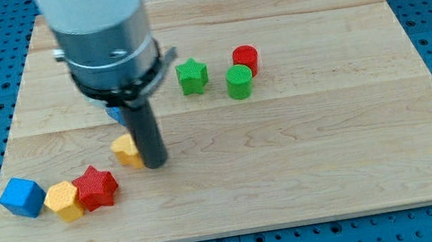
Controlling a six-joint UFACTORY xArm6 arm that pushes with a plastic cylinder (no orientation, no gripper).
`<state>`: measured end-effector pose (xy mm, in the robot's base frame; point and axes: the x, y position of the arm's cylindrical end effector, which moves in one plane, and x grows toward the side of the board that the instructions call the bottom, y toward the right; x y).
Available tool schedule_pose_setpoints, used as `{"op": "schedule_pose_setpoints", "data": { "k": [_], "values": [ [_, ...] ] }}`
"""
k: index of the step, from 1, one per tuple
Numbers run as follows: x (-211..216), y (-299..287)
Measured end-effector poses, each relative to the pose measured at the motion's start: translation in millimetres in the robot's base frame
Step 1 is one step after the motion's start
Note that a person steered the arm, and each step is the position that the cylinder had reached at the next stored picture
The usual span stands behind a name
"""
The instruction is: Push the yellow heart closer to blue cube
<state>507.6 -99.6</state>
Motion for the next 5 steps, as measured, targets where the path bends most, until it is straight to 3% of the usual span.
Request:
{"op": "schedule_pose_setpoints", "data": {
  "k": [2, 5],
  "values": [
    [-22.5, 4.9],
    [-33.5, -89.2]
  ]
}}
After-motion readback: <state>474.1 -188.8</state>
